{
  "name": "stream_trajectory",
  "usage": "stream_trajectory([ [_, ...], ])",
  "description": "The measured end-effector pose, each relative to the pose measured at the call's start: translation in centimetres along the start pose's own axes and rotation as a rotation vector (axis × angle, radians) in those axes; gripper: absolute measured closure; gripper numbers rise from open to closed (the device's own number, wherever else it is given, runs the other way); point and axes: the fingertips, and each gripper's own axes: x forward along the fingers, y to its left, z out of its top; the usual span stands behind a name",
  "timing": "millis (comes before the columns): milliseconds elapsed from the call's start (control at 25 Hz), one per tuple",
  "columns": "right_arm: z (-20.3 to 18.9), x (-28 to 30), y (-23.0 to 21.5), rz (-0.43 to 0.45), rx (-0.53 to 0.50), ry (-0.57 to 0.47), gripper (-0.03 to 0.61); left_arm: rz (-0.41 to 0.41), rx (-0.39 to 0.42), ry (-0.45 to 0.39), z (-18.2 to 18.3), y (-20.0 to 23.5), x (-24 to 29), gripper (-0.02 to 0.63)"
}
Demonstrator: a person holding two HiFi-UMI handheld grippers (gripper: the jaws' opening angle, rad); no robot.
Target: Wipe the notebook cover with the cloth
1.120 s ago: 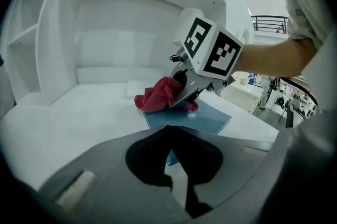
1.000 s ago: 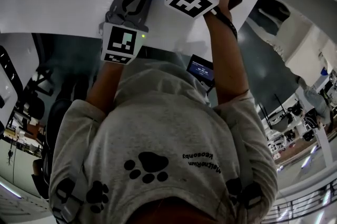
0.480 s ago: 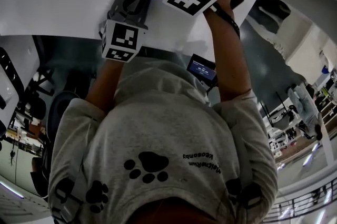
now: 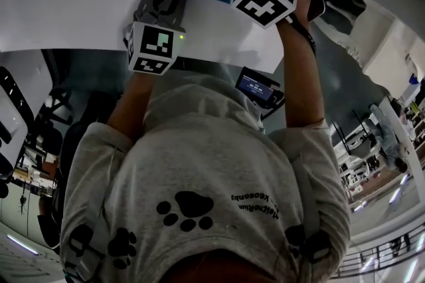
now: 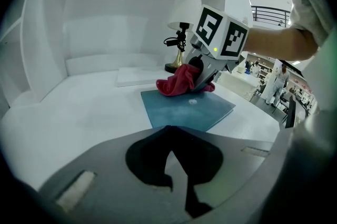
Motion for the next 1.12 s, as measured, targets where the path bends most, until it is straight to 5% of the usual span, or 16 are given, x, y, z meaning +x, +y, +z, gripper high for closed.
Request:
stream_trajectory([
  [920,-11.7,-0.1,0.6,-0.017,0.223,0.212,0.499,0.021,-0.003,0.001,-0.1,0.1,0.8,0.615],
  [1120,-12.3,-2.4,0.0,-0.062,0.337,0.164,0.499,0.014,-0.007,0.001,-0.1,-0.1,0.9,0.615],
])
